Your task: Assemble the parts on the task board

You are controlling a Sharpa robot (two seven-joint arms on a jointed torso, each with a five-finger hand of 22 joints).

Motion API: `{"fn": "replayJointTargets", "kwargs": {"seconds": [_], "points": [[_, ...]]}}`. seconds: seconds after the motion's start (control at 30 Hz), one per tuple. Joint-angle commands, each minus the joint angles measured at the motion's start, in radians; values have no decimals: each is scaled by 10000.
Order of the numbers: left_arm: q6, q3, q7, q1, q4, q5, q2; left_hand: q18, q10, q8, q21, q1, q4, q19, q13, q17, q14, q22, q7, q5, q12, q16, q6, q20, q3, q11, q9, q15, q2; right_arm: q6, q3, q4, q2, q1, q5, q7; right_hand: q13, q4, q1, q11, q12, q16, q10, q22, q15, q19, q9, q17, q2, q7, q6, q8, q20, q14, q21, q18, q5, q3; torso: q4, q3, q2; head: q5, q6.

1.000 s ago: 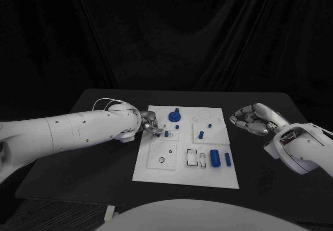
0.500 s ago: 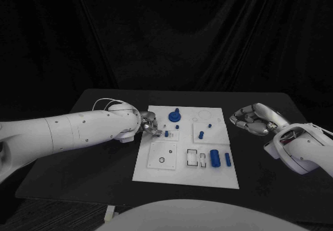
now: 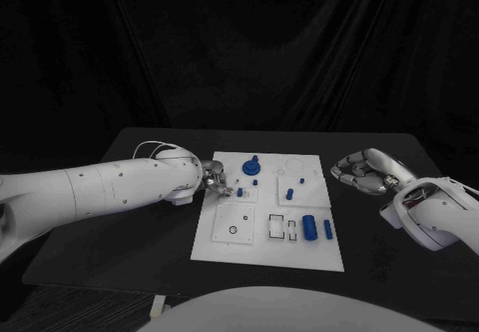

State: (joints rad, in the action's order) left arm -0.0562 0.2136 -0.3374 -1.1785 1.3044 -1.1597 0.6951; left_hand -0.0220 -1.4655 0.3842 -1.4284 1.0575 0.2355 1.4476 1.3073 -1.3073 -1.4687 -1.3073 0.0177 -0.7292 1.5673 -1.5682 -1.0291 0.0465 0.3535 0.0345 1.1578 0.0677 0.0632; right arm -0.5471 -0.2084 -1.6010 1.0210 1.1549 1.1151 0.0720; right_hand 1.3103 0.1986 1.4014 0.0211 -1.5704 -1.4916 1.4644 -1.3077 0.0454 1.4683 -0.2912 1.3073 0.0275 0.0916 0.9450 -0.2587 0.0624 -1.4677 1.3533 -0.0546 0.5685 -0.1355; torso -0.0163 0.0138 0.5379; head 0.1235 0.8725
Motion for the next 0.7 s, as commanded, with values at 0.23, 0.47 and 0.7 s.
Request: {"fn": "replayJointTargets", "kwargs": {"seconds": [0.23,0.47,0.7], "points": [[-162,-4,-36,12,18,78,-27,-173,-1053,-132,-16,-221,389,-2,2635,-2635,-1021,-2109,36,2471,35,-26,-127,-10,289,-10,-53,-2,-16,34,6,-10,2,-25,17,-141,2605,-14,-3,-40,-4,49,1064,-1919,60,193,2,1725,7,44,35,51,-53,-810,-53,17,48,-65,-1,1,2,-2,1],[-135,-4,-67,12,6,78,-34,-179,-1041,-287,10,-1480,577,-18,2624,-2635,-1021,-2101,129,4568,26,-26,-231,51,-594,-96,-206,-67,-323,41,6,-12,4,-26,17,-155,2605,-14,-3,-40,-4,49,1064,-1919,60,193,2,1725,7,44,35,51,-53,-810,-53,17,48,-65,0,0,0,8,1],[-96,-4,-102,12,-16,78,-40,-184,-1034,-458,28,-2101,585,-30,2618,-2635,-1021,-2096,176,5069,21,-26,-227,83,-1269,-134,-337,-98,-528,50,6,-10,2,-28,17,-161,2605,-48,-19,-41,-4,66,1064,-1910,61,184,-2,1709,0,45,33,46,-53,-805,-79,13,53,-103,-1,0,1,13,1]]}}
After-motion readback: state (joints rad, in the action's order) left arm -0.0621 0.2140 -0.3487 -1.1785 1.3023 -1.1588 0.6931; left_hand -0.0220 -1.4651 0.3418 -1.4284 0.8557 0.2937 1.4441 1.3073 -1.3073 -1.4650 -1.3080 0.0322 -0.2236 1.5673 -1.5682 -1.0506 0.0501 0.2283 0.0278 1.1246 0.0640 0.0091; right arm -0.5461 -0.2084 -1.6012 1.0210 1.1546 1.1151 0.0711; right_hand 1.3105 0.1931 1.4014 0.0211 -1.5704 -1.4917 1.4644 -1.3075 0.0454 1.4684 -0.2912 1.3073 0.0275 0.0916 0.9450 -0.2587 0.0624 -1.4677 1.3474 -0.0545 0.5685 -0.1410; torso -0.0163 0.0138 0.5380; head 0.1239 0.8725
